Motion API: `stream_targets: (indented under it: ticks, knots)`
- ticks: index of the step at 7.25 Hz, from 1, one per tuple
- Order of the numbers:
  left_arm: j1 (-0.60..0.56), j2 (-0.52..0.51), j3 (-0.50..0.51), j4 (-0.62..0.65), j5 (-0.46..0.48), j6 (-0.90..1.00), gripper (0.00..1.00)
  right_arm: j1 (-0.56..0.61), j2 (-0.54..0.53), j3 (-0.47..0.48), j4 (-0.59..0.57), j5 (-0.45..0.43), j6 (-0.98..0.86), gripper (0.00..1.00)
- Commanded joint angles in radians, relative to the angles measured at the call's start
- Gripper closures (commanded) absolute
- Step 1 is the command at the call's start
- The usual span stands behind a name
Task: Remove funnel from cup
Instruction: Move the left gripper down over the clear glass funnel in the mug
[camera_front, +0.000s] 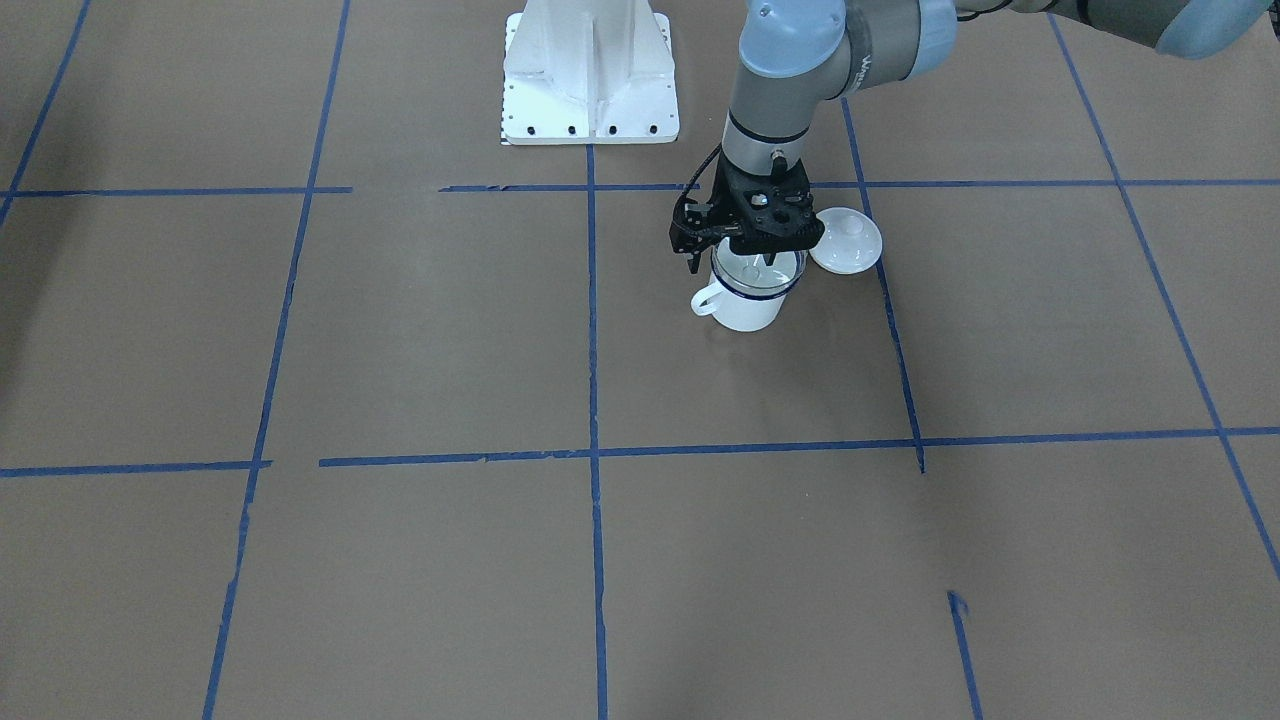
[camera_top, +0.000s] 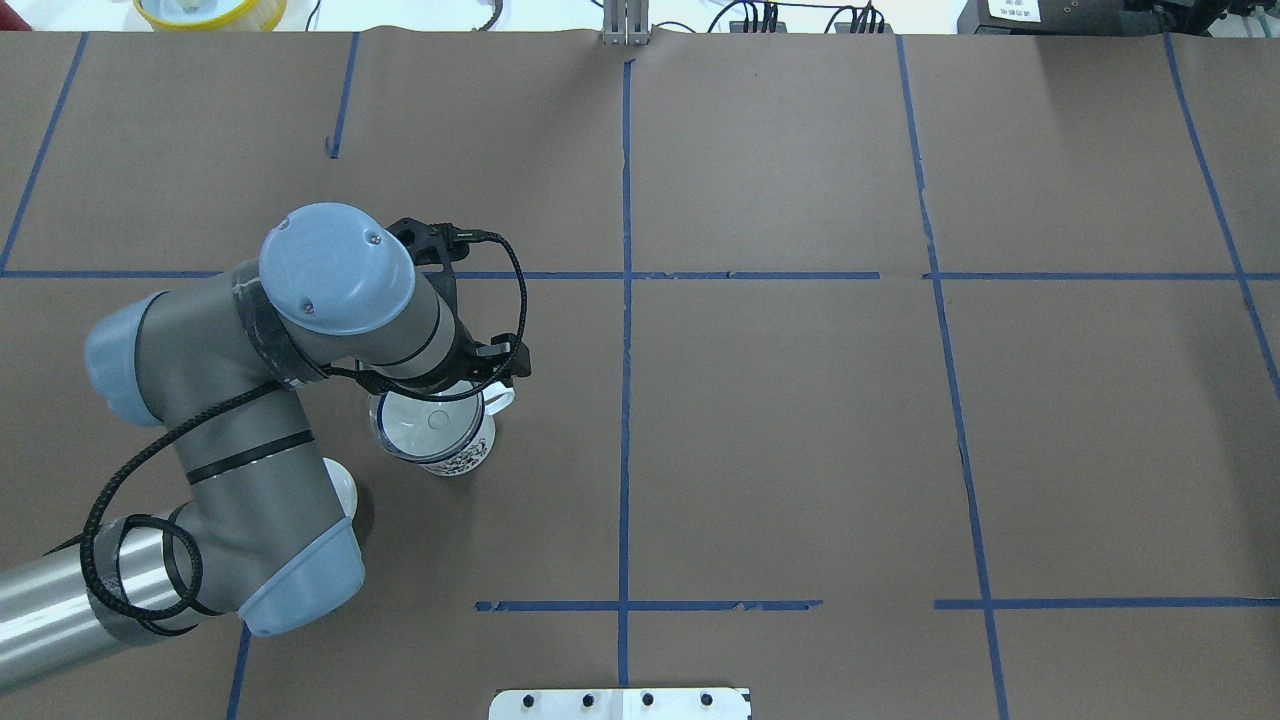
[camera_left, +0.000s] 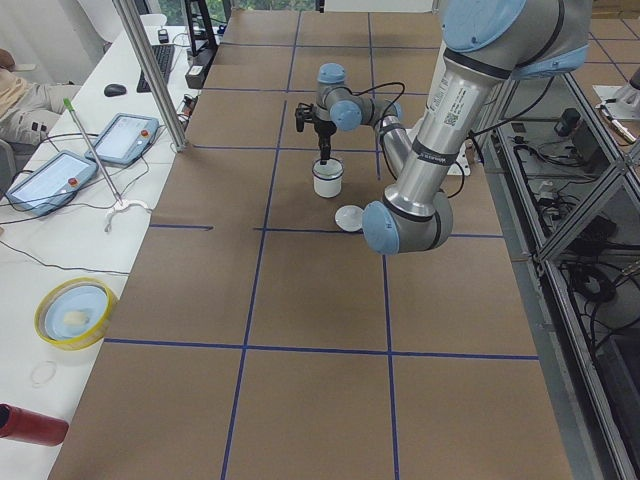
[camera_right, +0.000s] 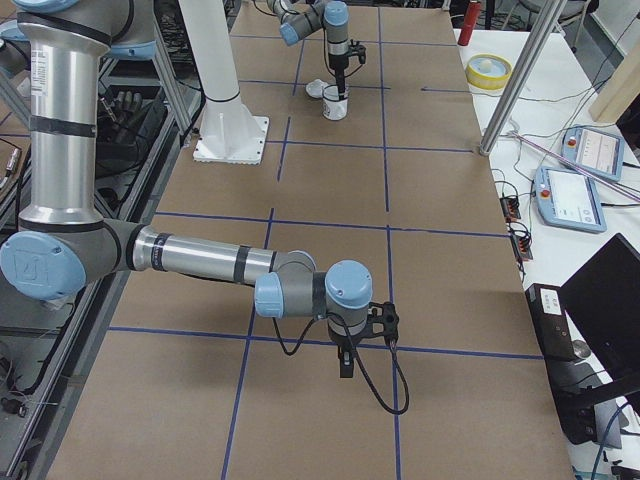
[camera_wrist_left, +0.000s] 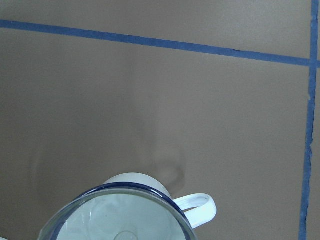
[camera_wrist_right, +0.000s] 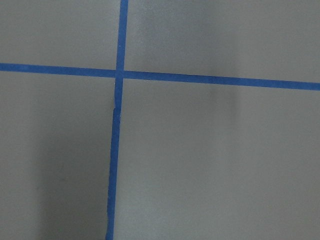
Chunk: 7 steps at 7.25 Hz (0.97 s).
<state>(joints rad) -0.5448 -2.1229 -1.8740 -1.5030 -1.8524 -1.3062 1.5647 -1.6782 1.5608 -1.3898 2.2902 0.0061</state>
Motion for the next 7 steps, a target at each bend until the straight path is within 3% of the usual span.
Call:
stream_targets:
  ticks: [1,2,3,4,5,7]
  knots:
    - [0.003,-0.008,0.009,0.001,0.004,-0.001,0.07,0.000,0.000,-0.001,0.000,0.000,0.000,0.00]
    - [0.005,-0.009,0.007,0.001,0.004,-0.001,0.12,0.000,0.000,-0.001,0.000,0.000,0.000,0.00]
    - [0.019,-0.009,0.007,0.001,0.004,-0.004,0.33,0.000,0.000,-0.001,0.000,0.000,0.000,0.00]
    - [0.019,-0.009,0.006,0.003,0.004,-0.004,0.70,0.000,0.000,-0.001,0.000,0.000,0.000,0.00]
    - [0.019,-0.008,-0.005,0.010,0.002,-0.004,1.00,0.000,0.000,-0.001,0.000,0.000,0.000,0.00]
    - [0.017,-0.009,-0.022,0.036,0.002,-0.004,1.00,0.000,0.000,-0.001,0.000,0.000,0.000,0.00]
